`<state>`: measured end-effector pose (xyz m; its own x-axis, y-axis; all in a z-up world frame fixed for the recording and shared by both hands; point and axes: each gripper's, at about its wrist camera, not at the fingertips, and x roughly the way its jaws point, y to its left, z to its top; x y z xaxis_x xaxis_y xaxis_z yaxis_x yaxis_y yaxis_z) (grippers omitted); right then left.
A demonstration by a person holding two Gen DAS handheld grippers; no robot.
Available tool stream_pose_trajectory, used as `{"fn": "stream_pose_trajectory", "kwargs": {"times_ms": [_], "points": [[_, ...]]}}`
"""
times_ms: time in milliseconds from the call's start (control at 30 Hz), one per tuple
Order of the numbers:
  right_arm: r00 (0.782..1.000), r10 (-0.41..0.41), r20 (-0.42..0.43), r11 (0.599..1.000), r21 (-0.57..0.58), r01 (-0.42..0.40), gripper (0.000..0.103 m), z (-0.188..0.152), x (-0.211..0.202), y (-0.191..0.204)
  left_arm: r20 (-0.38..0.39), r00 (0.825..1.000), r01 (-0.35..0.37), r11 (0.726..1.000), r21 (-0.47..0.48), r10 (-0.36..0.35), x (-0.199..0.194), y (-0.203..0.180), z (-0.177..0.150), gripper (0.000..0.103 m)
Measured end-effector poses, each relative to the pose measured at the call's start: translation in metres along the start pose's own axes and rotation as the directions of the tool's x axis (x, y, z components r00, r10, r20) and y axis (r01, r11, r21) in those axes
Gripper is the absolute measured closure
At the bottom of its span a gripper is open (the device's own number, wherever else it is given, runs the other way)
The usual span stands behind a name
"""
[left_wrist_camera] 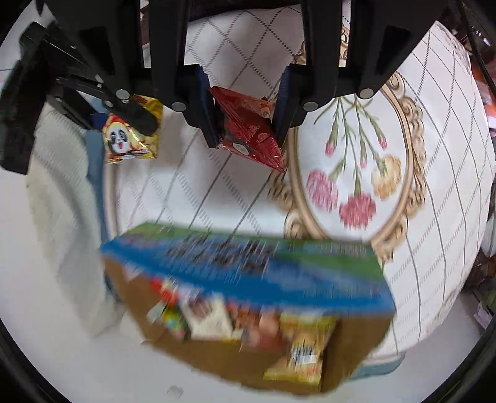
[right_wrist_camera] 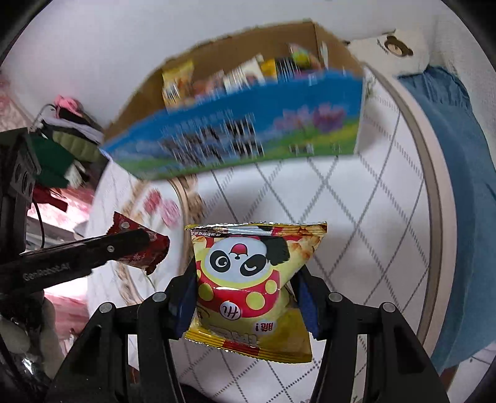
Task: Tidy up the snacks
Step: 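Carry both packs into the box and open both tools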
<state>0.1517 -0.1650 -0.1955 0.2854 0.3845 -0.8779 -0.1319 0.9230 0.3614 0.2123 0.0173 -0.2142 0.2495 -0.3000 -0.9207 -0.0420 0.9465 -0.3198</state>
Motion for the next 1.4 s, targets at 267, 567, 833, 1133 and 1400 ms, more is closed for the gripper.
{"fn": "stream_pose_trajectory", "kwargs": {"times_ms": [267, 567, 833, 1133, 1400], "points": [[0.99, 0.033, 0.139, 0.999, -0.021, -0.031, 0.045, 0.085, -0.041, 0.007, 0.134, 0.99, 0.027, 0.999, 0.035, -0.032, -0.045, -0.004, 0.073, 0.071], [0.983, 0.034, 0.178, 0.998, -0.049, -0.025, 0.045, 0.173, -0.025, 0.022, 0.102, 0.993, -0.068, 0.997, 0.032, 0.064, -0.015, 0.002, 0.151, 0.071], [0.994, -0.056, 0.092, 0.998, 0.037, 0.052, 0.025, 0.202, 0.017, -0.007, 0.001, 0.99, -0.144, 0.989, 0.038, 0.144, 0.027, 0.008, 0.176, 0.07], [0.976, -0.215, 0.024, 0.977, -0.002, 0.215, 0.002, 0.2, 0.036, -0.015, 0.01, 0.98, -0.201, 0.978, 0.061, 0.2, 0.036, 0.005, 0.171, 0.01], [0.964, -0.264, 0.021, 0.964, -0.036, 0.264, 0.001, 0.201, 0.04, -0.008, 0.048, 0.957, -0.29, 0.955, 0.057, 0.288, 0.038, 0.011, 0.166, 0.005]]}}
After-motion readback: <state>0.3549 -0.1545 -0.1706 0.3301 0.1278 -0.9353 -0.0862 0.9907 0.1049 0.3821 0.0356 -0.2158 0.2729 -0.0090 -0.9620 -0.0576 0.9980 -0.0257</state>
